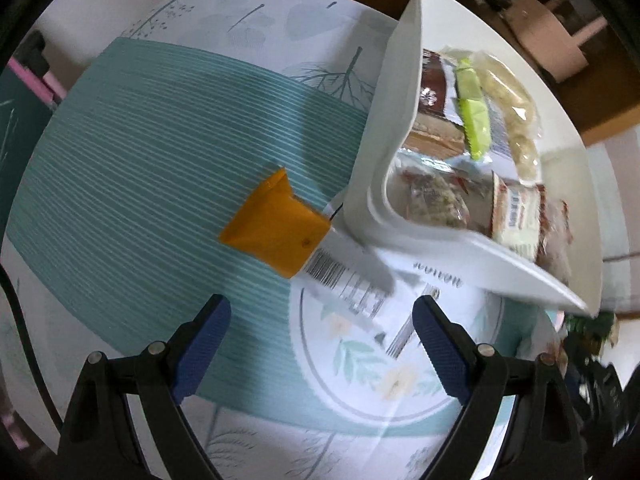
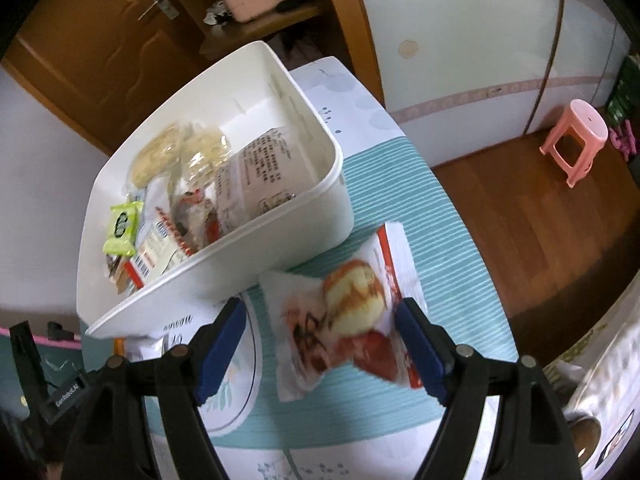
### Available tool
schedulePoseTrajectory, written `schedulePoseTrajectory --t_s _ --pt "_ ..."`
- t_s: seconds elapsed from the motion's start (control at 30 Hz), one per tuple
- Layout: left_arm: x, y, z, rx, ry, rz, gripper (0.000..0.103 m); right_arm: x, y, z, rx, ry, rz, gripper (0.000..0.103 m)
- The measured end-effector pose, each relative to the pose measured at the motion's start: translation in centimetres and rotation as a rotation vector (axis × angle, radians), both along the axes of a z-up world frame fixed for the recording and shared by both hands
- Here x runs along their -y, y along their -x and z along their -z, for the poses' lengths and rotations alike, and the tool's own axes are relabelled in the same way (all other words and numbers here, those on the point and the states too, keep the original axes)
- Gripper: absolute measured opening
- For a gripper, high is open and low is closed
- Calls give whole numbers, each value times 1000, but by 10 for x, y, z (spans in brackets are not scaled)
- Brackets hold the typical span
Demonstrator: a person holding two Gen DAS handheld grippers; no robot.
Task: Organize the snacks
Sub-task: 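Grasp the orange-capped white bar with left tool while right tool grasps the red-printed bread bag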
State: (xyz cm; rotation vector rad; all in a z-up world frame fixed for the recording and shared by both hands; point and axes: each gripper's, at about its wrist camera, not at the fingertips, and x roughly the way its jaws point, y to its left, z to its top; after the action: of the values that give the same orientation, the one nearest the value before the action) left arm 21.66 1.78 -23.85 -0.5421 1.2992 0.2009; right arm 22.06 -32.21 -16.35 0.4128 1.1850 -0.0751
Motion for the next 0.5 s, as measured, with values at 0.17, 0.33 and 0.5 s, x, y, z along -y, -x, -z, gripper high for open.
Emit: schedulePoseTrajectory --t_s 0.17,0.33,0.5 --pt "15 -8 4 29 -97 -68 92 3 -4 9 -10 -2 19 78" --pt "32 -15 16 1 -180 -102 91 1 -2 15 -12 -1 12 78" --pt "51 -17 22 -9 -269 -43 89 -1 0 20 -21 4 -1 72"
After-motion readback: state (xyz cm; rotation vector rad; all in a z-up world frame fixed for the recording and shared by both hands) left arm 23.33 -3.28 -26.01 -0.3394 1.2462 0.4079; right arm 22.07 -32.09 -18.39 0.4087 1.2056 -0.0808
